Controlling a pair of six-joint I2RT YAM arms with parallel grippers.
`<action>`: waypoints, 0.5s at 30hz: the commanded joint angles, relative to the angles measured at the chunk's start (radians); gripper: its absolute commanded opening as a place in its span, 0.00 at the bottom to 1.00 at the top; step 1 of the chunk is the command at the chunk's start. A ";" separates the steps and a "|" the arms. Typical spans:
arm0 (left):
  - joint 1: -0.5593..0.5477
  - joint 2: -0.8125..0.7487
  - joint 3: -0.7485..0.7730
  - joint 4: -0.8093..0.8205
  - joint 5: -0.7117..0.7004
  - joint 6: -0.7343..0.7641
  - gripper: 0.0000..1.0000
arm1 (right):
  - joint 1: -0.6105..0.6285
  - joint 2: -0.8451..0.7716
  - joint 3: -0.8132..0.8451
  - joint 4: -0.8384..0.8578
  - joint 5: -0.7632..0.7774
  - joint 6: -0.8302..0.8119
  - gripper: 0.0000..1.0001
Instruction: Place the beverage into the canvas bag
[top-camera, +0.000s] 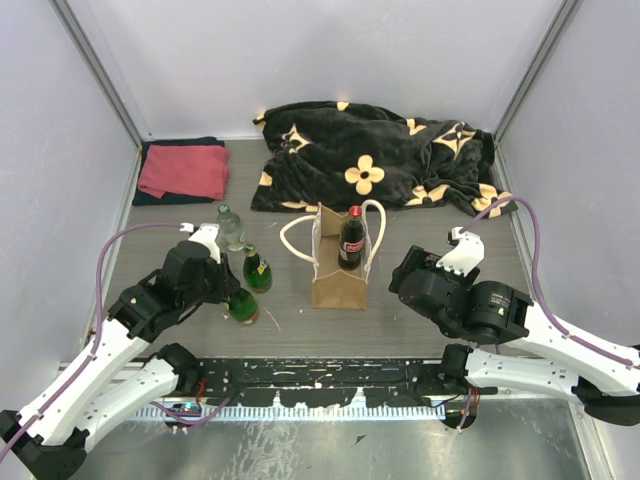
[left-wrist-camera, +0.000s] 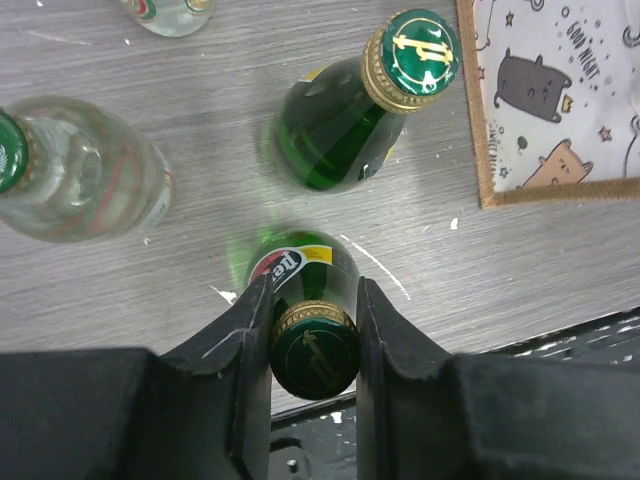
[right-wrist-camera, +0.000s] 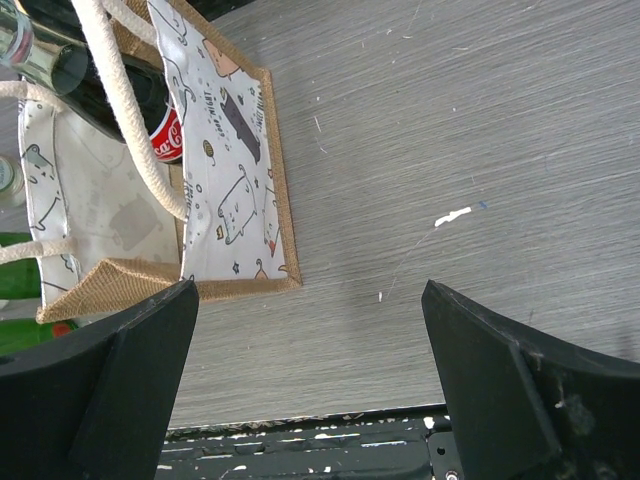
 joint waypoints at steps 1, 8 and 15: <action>0.003 0.003 0.002 -0.003 0.018 -0.016 0.16 | 0.003 -0.012 0.017 0.018 0.033 0.034 1.00; 0.002 0.010 0.069 -0.031 0.018 0.015 0.00 | 0.003 -0.013 0.017 0.019 0.033 0.033 1.00; 0.002 0.022 0.132 -0.051 0.042 0.060 0.00 | 0.003 -0.013 0.016 0.025 0.030 0.033 1.00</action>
